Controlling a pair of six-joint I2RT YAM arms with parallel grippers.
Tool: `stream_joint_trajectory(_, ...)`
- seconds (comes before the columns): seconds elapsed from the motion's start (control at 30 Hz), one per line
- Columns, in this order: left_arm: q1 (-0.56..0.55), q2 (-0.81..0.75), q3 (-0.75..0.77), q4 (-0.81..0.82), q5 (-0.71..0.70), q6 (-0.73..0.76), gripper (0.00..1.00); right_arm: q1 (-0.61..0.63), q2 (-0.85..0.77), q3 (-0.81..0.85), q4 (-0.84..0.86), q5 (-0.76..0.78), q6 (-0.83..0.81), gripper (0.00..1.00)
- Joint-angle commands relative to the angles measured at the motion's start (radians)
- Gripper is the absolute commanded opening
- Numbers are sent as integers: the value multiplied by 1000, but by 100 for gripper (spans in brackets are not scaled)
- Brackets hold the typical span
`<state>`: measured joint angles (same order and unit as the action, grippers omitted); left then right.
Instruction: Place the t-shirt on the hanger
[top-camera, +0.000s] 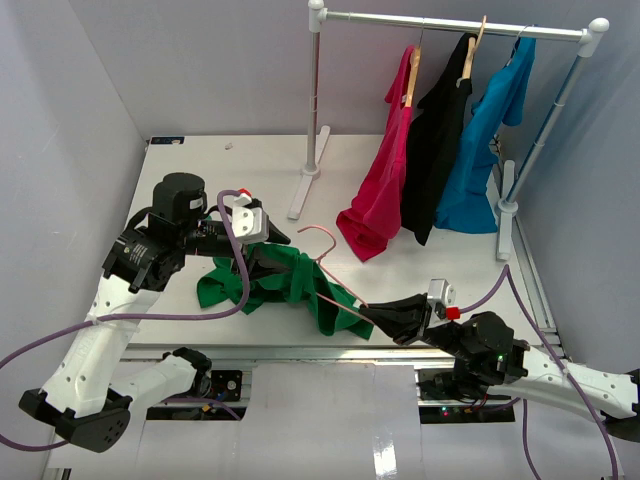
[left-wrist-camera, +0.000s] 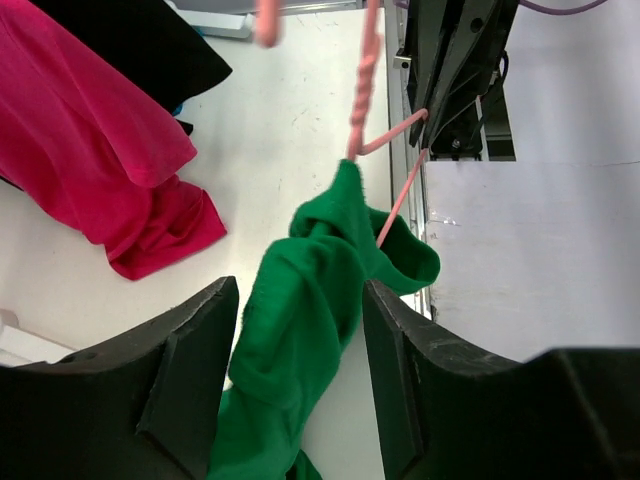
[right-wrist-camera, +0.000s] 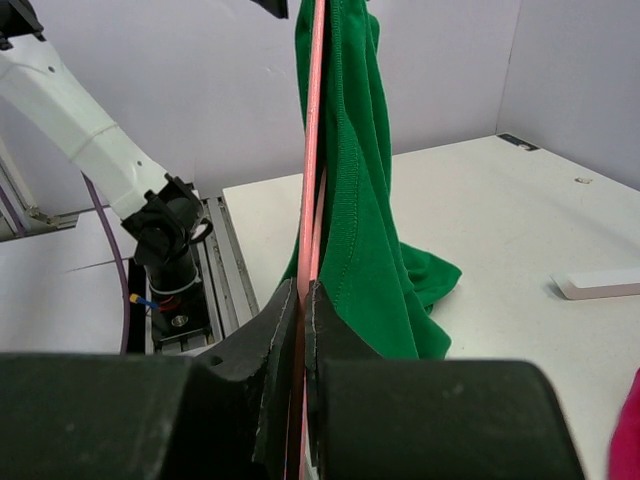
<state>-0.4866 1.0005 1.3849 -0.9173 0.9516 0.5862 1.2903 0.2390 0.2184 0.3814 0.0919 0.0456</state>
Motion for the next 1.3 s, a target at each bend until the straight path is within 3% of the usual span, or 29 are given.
stream_joint_trajectory(0.0, -1, 13, -12, 20, 93, 38, 63, 1, 4, 31, 52, -29, -5, 8)
stream_joint_trajectory(0.13, -1, 22, -53, 37, 131, 42, 62, 1, 43, 39, 66, -49, -3, 8)
stream_joint_trajectory(0.3, -9, 39, -103, 37, 171, 6, 49, 1, 84, 59, 84, -37, -14, 8)
stream_joint_trajectory(0.53, -24, 29, -176, 47, 195, -47, 41, 0, 151, 124, 81, -19, -41, 8)
stream_joint_trajectory(0.7, -25, 30, -205, 55, 203, -54, 0, 1, 157, 146, 64, -7, -41, 8)
stream_joint_trajectory(0.9, -26, -6, -198, 105, 217, -37, 0, 0, 146, 149, 47, 25, -41, 9)
stream_joint_trajectory(1.0, -26, -21, -211, 212, 174, -179, 0, 0, 161, 167, 22, 93, -41, 20)
stream_joint_trajectory(1.1, -26, 14, -206, 253, 84, -300, 0, 1, 174, 186, -6, 254, 10, 54)
stream_joint_trajectory(1.13, -26, 22, -204, 255, 51, -319, 0, 1, 175, 195, -20, 298, 36, 60)
stream_joint_trajectory(1.27, -26, 28, -227, 269, -102, -375, 0, 1, 166, 213, -52, 461, 101, 71)
